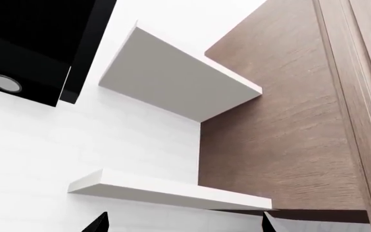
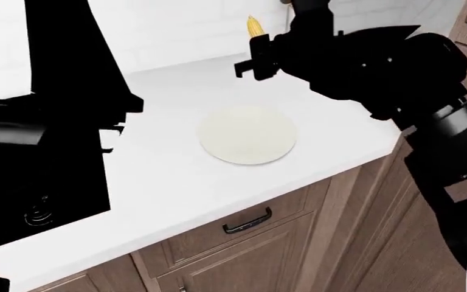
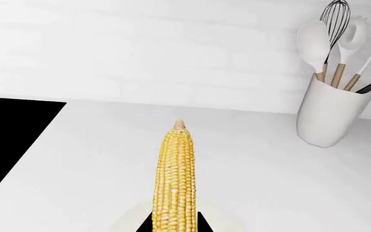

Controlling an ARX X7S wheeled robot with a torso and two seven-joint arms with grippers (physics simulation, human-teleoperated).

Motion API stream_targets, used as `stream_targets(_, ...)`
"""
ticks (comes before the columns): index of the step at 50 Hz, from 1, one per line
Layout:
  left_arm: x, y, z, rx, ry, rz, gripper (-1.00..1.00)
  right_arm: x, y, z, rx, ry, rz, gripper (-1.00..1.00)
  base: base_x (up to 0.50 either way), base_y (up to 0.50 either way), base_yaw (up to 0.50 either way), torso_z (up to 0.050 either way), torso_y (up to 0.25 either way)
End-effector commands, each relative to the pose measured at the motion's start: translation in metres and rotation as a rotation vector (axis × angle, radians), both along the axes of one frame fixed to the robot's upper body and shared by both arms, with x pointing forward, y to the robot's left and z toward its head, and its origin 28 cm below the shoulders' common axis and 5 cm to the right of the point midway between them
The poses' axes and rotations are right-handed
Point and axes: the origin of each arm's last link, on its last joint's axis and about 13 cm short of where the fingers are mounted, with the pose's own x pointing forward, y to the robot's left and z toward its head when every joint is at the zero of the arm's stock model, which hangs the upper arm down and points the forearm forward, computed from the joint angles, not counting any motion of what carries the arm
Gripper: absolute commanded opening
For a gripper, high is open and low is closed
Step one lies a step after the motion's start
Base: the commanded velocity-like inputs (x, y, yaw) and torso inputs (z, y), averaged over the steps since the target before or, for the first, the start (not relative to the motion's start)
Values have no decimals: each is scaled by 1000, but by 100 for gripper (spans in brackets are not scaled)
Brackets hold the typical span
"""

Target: Pick the corn from the oven and place it on the plate on the counter.

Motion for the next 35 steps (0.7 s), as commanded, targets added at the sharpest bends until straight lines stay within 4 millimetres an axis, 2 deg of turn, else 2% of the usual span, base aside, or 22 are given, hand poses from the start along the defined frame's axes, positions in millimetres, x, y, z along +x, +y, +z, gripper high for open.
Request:
stream_targets(1, 1, -1, -2, -1, 6, -4, 100, 25, -2, -3, -27, 5, -25, -100, 0, 0, 0, 0, 0)
stream_targets(10, 1, -1, -2, 1, 4, -5, 100, 40, -1, -5, -31, 23, -32, -100, 0, 0, 0, 0, 1)
stream_targets(26, 1, -1, -3, 0, 8, -2, 100, 41, -6, -18, -18, 52, -85, -100, 0, 0, 0, 0, 0)
stream_targets(35, 1, -1, -4, 1, 9, -4, 100, 40, -2, -26, -39, 82, -71, -100, 0, 0, 0, 0, 0)
